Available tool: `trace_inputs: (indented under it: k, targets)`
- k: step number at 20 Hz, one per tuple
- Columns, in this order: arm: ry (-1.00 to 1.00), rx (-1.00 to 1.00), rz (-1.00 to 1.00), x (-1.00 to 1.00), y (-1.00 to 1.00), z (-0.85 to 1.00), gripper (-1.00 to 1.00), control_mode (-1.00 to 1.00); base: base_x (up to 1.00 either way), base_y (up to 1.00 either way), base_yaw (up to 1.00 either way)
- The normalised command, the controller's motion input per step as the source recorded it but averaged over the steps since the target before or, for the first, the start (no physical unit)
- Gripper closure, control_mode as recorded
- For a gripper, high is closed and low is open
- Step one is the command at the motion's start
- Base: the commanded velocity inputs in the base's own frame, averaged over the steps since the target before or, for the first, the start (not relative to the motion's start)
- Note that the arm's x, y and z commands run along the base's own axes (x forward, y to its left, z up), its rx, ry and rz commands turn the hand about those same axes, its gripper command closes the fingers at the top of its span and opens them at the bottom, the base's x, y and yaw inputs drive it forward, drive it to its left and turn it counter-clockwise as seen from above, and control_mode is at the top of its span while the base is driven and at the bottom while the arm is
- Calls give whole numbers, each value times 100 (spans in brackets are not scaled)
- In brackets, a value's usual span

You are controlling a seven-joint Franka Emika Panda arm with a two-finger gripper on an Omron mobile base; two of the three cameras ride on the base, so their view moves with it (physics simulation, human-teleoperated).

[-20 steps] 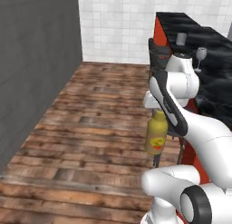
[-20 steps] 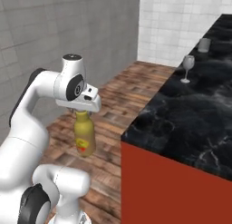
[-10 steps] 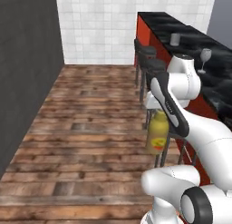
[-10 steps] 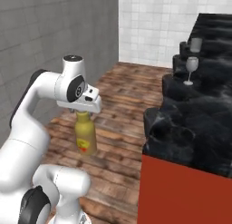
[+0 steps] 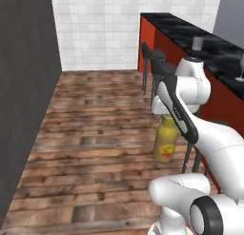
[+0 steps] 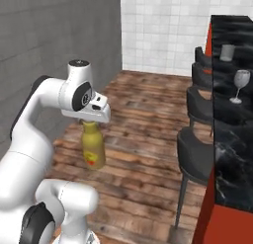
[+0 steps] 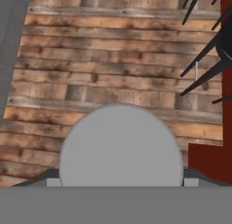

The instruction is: There is a wine glass and glass cup on the dining counter. Place the wine bottle next to the wine glass and the juice bottle next to the glass cup.

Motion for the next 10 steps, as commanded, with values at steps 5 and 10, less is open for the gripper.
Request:
trace_inputs:
  k: [5,10]
  targets:
    - [0,0,0,0,0,0,100,100,82,28,-31]
    - [0,0,0,0,0,0,100,100,87,23,-26]
